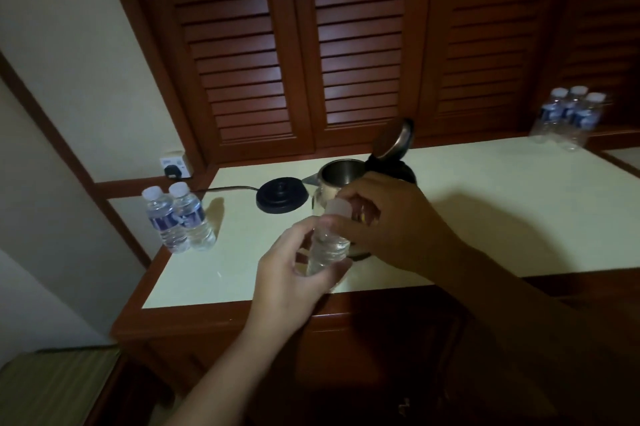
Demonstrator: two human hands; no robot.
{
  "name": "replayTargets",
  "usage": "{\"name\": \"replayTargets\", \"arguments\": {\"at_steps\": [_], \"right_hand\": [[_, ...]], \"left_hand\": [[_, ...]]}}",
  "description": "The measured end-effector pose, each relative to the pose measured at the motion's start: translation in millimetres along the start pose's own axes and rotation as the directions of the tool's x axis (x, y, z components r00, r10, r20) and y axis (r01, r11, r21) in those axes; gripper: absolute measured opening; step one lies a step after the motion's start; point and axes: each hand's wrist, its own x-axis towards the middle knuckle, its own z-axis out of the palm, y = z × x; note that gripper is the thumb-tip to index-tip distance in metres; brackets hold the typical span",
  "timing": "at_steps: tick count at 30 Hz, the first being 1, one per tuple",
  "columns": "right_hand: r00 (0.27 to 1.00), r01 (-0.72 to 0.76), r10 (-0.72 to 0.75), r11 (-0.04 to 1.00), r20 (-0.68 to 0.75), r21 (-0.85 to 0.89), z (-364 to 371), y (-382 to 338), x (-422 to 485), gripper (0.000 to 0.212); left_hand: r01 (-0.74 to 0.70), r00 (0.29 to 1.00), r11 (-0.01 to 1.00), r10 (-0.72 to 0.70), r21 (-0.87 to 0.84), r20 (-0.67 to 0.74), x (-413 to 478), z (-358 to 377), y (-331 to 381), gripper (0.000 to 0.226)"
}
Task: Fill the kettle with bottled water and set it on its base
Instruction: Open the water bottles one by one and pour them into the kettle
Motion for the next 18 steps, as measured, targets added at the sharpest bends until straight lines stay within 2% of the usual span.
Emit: {"name": "replayTargets", "arguments": {"at_steps": [2,5,8,11,15,18], "right_hand": [[1.0,0.015,-0.015,1.0,-0.004,0.006,-12,3,-2,0.041],[0.998,0.023,-0.024,0.999,0.055,0.023,-34,3,-6,0.036],[0.977,0.044,-0.053,0.998,0.204,0.047,-59,1,-10,0.022],[0.925,0.094,-0.079,0.995,0.372,-0.021,-77,4,-12,0.027],[0.903,0.183,-0.145,0.982,0.405,-0.056,-84,6,-15,0.051],[0.91,0.183,-0.147,0.981,0.387,-0.057,-84,6,-20,0.047]], "left_hand": [[0.011,0.998,0.999,-0.007,-0.047,0.07,2,4,9,0.059],[0.07,0.981,0.987,-0.043,-0.142,0.188,0,10,20,0.055],[0.127,0.951,0.964,-0.052,-0.232,0.304,3,13,24,0.053],[0.151,0.904,0.95,-0.022,-0.272,0.427,7,12,22,0.052],[0.143,0.89,0.941,0.014,-0.307,0.456,6,16,20,0.048],[0.16,0.896,0.93,0.005,-0.332,0.445,4,18,18,0.055]]}}
